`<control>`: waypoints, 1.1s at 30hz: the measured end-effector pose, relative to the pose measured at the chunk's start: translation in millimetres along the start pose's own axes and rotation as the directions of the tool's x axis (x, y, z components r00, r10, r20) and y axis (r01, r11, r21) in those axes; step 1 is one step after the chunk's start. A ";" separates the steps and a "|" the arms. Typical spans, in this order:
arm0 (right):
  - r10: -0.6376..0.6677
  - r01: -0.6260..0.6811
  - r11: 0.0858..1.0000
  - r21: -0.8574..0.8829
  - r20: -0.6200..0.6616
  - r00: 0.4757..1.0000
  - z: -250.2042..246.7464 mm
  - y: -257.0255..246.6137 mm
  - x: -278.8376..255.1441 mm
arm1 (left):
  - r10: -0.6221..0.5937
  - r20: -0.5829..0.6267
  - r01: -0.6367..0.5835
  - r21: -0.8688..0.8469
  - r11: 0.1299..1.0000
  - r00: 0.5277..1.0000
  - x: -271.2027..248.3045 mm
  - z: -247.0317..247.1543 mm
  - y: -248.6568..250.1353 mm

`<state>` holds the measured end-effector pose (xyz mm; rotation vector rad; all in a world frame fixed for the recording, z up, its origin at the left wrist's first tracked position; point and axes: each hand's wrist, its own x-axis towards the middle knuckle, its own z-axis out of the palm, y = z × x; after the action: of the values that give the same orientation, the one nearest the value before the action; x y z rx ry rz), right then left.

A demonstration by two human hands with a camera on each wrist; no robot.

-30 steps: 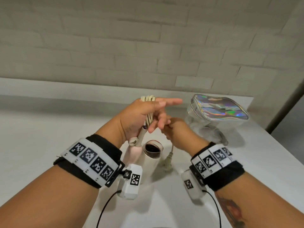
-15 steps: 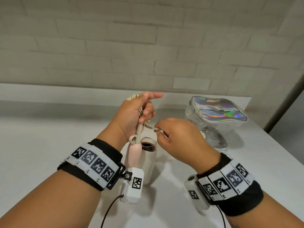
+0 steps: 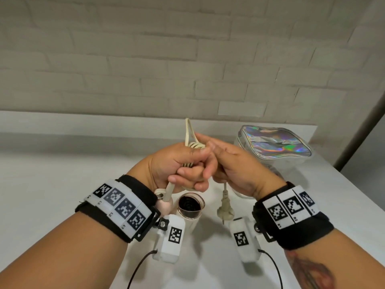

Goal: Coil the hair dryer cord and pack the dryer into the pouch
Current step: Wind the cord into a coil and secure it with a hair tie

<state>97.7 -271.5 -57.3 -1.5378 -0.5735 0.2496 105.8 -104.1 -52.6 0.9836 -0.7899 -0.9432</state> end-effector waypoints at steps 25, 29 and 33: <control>-0.182 0.068 0.943 -0.325 -0.333 0.925 1.3 4.7 4.6 | 0.408 -0.713 -0.099 0.433 0.896 0.571 5.2 2.4 8.1; -0.128 -0.101 0.886 -0.452 -0.449 0.884 -28.1 30.3 10.3 | 0.356 -0.735 -0.185 0.307 0.934 0.577 0.1 -0.8 9.0; 0.139 -0.284 0.469 -0.836 -0.247 0.959 -17.7 55.3 7.6 | 0.356 -0.778 -0.317 0.212 0.924 0.518 5.3 -2.0 5.7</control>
<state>123.9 -280.8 -108.9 -2.6307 -0.3830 0.0042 111.2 -106.9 -47.4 1.1040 -0.1809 -0.0544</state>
